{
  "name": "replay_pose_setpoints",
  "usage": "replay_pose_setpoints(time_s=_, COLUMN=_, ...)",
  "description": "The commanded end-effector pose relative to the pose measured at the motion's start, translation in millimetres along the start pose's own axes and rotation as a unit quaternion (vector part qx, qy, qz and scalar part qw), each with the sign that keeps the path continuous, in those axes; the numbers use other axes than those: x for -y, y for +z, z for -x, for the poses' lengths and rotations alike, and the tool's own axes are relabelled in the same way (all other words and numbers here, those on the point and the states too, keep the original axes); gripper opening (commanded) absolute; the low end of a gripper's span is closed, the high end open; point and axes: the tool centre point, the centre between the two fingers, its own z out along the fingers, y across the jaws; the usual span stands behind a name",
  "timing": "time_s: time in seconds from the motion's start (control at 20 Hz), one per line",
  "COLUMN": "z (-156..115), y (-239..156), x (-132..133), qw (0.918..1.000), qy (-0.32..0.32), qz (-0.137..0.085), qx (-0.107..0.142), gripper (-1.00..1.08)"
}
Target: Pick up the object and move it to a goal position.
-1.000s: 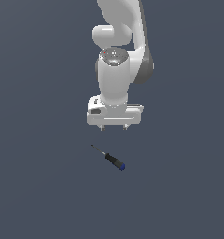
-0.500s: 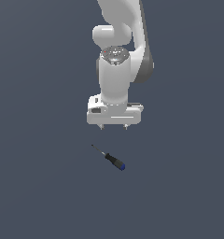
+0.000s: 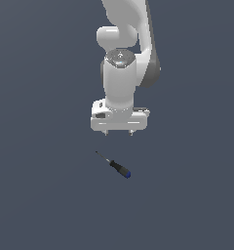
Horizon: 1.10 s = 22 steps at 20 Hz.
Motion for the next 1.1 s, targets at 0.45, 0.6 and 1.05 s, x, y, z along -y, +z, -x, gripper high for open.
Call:
replay_pose_setpoints(time_s=0.45, z=-8.8, y=17.9, x=-4.7, qw=0.9977, qy=-0.068, qz=0.003, qx=0.005, gripper=1.0)
replay_pose_setpoints(time_s=0.6, z=-12.6, y=26.3, x=-6.8, qw=0.995, qy=-0.099, qz=0.003, qx=0.008, gripper=1.0)
replay_pose_setpoints(time_s=1.05, z=-25.6, y=59.1, x=-15.1, qw=0.9764, qy=-0.215, qz=0.002, qx=0.016, gripper=1.0)
